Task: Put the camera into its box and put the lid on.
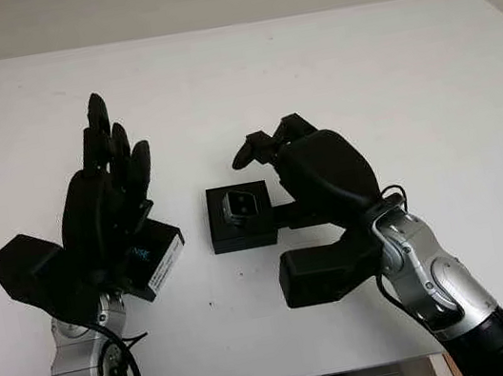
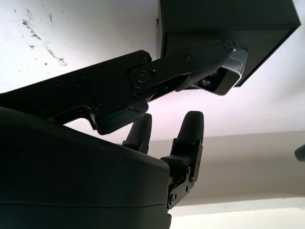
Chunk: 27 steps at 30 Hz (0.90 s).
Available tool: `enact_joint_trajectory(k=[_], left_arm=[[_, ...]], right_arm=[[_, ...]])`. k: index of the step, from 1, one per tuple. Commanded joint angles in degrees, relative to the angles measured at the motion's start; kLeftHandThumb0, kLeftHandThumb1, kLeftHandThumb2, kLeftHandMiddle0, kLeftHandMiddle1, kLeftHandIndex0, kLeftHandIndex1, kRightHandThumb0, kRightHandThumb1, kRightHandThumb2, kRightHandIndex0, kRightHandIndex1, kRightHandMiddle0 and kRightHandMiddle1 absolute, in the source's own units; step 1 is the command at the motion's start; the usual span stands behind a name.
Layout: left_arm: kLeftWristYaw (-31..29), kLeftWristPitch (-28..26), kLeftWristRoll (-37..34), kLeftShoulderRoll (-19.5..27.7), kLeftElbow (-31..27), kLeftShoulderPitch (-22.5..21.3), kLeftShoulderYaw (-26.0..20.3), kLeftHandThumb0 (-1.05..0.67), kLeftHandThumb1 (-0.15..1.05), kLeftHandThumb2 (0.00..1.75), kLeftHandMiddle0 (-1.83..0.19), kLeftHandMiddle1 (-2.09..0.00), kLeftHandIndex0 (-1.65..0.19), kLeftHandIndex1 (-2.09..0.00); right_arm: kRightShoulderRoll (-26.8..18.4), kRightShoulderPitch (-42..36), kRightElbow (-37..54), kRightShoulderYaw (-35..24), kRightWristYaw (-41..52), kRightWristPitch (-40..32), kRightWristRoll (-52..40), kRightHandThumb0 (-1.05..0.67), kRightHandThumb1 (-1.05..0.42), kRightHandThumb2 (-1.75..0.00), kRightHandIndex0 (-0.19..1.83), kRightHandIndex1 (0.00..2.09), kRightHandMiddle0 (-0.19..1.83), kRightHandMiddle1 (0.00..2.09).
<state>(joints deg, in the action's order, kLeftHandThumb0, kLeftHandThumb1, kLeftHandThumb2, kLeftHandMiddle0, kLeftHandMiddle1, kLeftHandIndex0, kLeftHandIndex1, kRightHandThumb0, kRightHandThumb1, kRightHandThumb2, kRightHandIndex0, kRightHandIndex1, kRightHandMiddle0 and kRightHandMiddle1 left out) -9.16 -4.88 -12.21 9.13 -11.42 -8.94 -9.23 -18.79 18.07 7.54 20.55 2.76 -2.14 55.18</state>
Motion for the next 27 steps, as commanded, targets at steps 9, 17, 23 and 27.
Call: enact_joint_trajectory(k=[9, 17, 23, 27], left_arm=[[0.0, 0.1, -0.3, 0.1, -0.8, 0.1, -0.1, -0.76, 1.05, 0.37, 0.19, 0.0, 0.19, 0.0], [0.3, 0.1, 0.0, -0.2, -0.9, 0.4, 0.2, -0.76, 1.05, 0.38, 0.19, 0.0, 0.19, 0.0], [0.3, 0.7, 0.4, -0.2, -0.6, 0.5, 0.4, -0.75, 1.05, 0.38, 0.19, 0.0, 0.19, 0.0], [0.3, 0.6, 0.4, -0.2, -0.5, 0.4, 0.4, -0.74, 1.05, 0.39, 0.19, 0.0, 0.19, 0.0]], right_arm=[[-0.2, -0.1, -2.4, 1.1, -1.6, 1.2, 0.1, -0.8, -0.99, -0.05, 0.14, 1.25, 0.26, 1.03], [-0.1, 0.9, -6.8, 2.0, -3.9, 2.1, 0.1, -0.74, -0.99, -0.05, 0.2, 1.2, 0.32, 0.97], [-0.2, 1.7, -9.0, 2.2, -5.0, 2.9, -0.2, -0.72, -1.0, -0.06, 0.21, 1.22, 0.35, 0.98], [-0.5, 2.1, -10.0, 2.3, -5.6, 3.8, -0.4, -0.67, -1.02, -0.06, 0.2, 1.31, 0.35, 1.04]])
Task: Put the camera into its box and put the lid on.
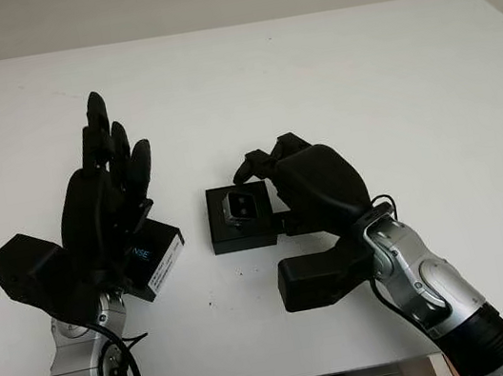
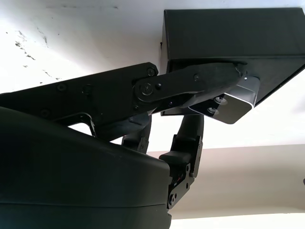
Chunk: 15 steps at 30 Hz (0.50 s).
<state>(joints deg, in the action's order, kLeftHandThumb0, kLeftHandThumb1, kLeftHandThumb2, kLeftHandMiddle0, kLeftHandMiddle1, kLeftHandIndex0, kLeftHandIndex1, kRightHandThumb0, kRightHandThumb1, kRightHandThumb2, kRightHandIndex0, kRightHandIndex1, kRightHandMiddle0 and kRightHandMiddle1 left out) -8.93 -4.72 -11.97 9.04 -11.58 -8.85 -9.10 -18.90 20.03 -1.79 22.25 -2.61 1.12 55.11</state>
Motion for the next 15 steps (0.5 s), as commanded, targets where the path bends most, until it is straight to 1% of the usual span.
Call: enact_joint_trajectory(k=[1, 7, 9, 11, 15], left_arm=[[0.0, 0.3, 0.1, -0.1, -0.4, 0.3, 0.2, -0.74, 1.05, 0.39, 0.19, 0.0, 0.19, 0.0], [0.3, 0.2, -0.1, -0.3, -0.5, 0.4, 0.1, -0.74, 1.05, 0.37, 0.19, 0.0, 0.19, 0.0], [0.4, 0.3, -0.1, -0.5, -0.5, 0.4, 0.0, -0.74, 1.05, 0.37, 0.19, 0.0, 0.19, 0.0], [0.5, 0.2, -0.1, -0.4, -0.7, 0.5, 0.0, -0.75, 1.05, 0.36, 0.19, 0.0, 0.19, 0.0], [0.0, 0.2, -0.1, 0.1, -1.0, 0.6, 0.1, -0.75, 1.05, 0.39, 0.19, 0.0, 0.19, 0.0]], right_arm=[[-0.5, 0.2, -0.9, 0.6, -0.4, 0.8, -0.4, -0.65, -1.03, -0.06, 0.2, 1.32, 0.35, 1.05], [-0.5, 0.1, -1.9, 0.1, -2.2, 3.1, -2.2, -0.52, -1.04, -0.06, 0.24, 1.42, 0.4, 1.16], [-0.7, 0.1, -2.2, 0.1, -3.0, 4.2, -2.7, -0.51, -1.04, -0.06, 0.25, 1.45, 0.41, 1.2], [-1.0, 0.0, -2.6, 0.0, -3.7, 5.3, -3.3, -0.5, -1.04, -0.05, 0.24, 1.49, 0.39, 1.25], [-1.8, 0.0, -3.1, 0.4, -4.9, 7.3, -3.3, -0.5, -1.01, -0.05, 0.17, 1.5, 0.32, 1.27]])
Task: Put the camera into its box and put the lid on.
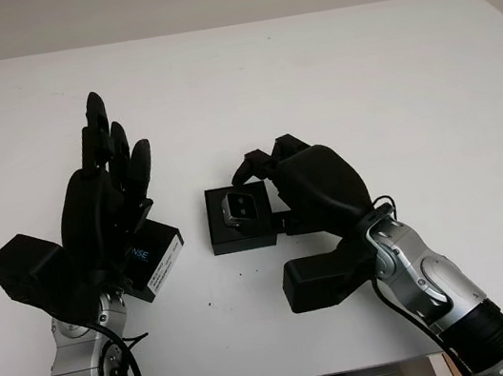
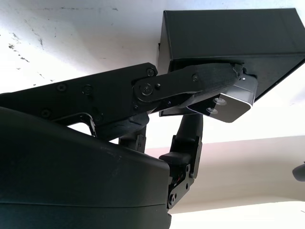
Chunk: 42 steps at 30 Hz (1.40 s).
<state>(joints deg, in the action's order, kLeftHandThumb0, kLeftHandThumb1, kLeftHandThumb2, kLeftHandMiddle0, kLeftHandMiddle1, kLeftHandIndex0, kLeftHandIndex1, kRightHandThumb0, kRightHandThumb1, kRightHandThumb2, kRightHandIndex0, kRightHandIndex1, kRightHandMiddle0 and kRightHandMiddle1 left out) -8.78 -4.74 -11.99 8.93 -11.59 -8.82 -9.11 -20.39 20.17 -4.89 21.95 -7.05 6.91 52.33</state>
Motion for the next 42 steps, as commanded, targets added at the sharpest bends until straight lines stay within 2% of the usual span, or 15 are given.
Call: enact_joint_trajectory(k=[1, 8, 21, 32, 39, 42], left_arm=[[-0.2, -0.1, -0.2, 0.2, -1.2, 0.6, 0.0, -0.75, 1.05, 0.39, 0.19, 0.0, 0.19, 0.0], [-0.2, -0.9, -0.6, 0.4, -2.1, 1.0, -0.3, -0.76, 1.05, 0.39, 0.19, 0.0, 0.19, 0.0], [-0.1, -1.8, -1.1, 0.4, -3.0, 1.4, -0.4, -0.76, 1.05, 0.37, 0.19, 0.0, 0.19, 0.0], [0.1, -1.9, -0.9, 0.4, -3.1, 1.4, -0.3, -0.76, 1.05, 0.37, 0.19, 0.0, 0.19, 0.0], [-0.1, -1.9, -1.1, 0.3, -2.9, 1.2, -0.4, -0.76, 1.05, 0.36, 0.19, 0.0, 0.19, 0.0], [0.2, -2.4, -1.1, 0.2, -3.0, 1.1, -0.4, -0.76, 1.05, 0.36, 0.19, 0.0, 0.19, 0.0]], right_arm=[[-0.4, -0.2, -0.2, 0.7, -0.9, 2.1, -0.8, -0.5, -1.0, -0.05, 0.16, 1.51, 0.31, 1.27], [-0.2, -0.5, 0.1, 0.5, -0.6, 3.0, -1.9, -0.47, -0.96, -0.05, 0.04, 1.62, 0.31, 1.36], [-0.2, -0.4, -0.8, 0.9, 0.1, 2.8, -2.0, -0.45, -0.97, -0.06, 0.03, 1.66, 0.41, 1.41], [-1.1, 0.7, -3.1, 2.0, -2.5, 3.2, 0.9, -0.5, -0.99, -0.06, 0.1, 1.65, 0.5, 1.43], [-1.0, 1.0, -4.0, 2.0, -3.9, 4.1, 0.4, -0.49, -0.98, -0.05, 0.11, 1.62, 0.49, 1.5], [-0.9, 1.0, -3.9, 1.7, -3.7, 4.4, -0.2, -0.49, -0.97, -0.05, 0.1, 1.6, 0.42, 1.63]])
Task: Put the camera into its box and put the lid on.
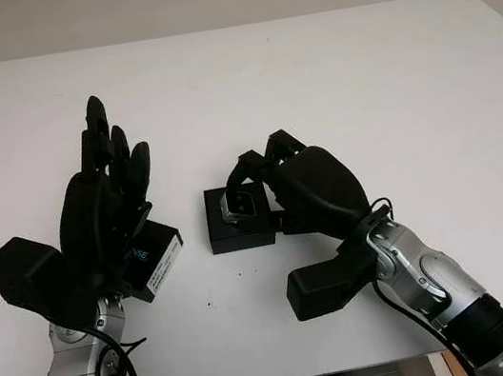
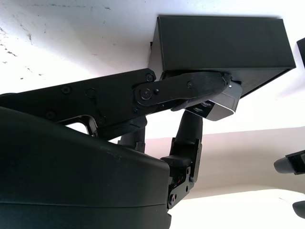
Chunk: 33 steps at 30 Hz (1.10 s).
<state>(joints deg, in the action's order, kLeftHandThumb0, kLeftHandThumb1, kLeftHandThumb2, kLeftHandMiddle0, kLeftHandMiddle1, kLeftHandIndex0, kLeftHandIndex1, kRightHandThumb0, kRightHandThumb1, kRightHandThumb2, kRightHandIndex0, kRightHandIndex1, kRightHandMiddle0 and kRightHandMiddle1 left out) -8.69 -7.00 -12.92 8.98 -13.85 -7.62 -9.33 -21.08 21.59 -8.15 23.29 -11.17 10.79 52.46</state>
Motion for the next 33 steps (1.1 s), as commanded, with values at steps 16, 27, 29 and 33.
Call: enact_joint_trajectory(k=[16, 27, 29, 33], left_arm=[[-0.3, 0.3, 0.2, 0.4, -0.6, -0.2, 0.0, -0.76, 1.05, 0.38, 0.19, 0.0, 0.19, 0.0], [-0.4, 0.8, 0.0, 0.1, -0.2, 0.2, 0.0, -0.75, 1.05, 0.37, 0.19, 0.0, 0.19, 0.0], [-0.1, 0.8, 0.3, 0.0, -0.2, 0.2, 0.1, -0.76, 1.05, 0.37, 0.19, 0.0, 0.19, 0.0], [-0.6, 0.8, 0.2, 0.2, 0.0, 0.2, 0.4, -0.75, 1.05, 0.38, 0.19, 0.0, 0.19, 0.0]], right_arm=[[-0.6, 0.0, -1.4, 0.4, -1.2, 2.0, -0.1, -0.52, -0.98, -0.06, 0.1, 1.62, 0.27, 2.08], [1.5, 0.4, -4.6, -0.6, -3.0, 3.3, -4.4, -0.48, -1.04, -0.06, 0.18, 1.69, 0.55, 1.93], [2.2, 0.6, -5.0, -1.2, -1.7, 3.2, -6.9, -0.47, -1.05, -0.07, 0.18, 1.67, 0.58, 1.96], [3.2, 1.4, -5.2, -2.7, 1.0, 2.7, -11.1, -0.45, -1.05, -0.07, 0.19, 1.59, 0.59, 2.02]])
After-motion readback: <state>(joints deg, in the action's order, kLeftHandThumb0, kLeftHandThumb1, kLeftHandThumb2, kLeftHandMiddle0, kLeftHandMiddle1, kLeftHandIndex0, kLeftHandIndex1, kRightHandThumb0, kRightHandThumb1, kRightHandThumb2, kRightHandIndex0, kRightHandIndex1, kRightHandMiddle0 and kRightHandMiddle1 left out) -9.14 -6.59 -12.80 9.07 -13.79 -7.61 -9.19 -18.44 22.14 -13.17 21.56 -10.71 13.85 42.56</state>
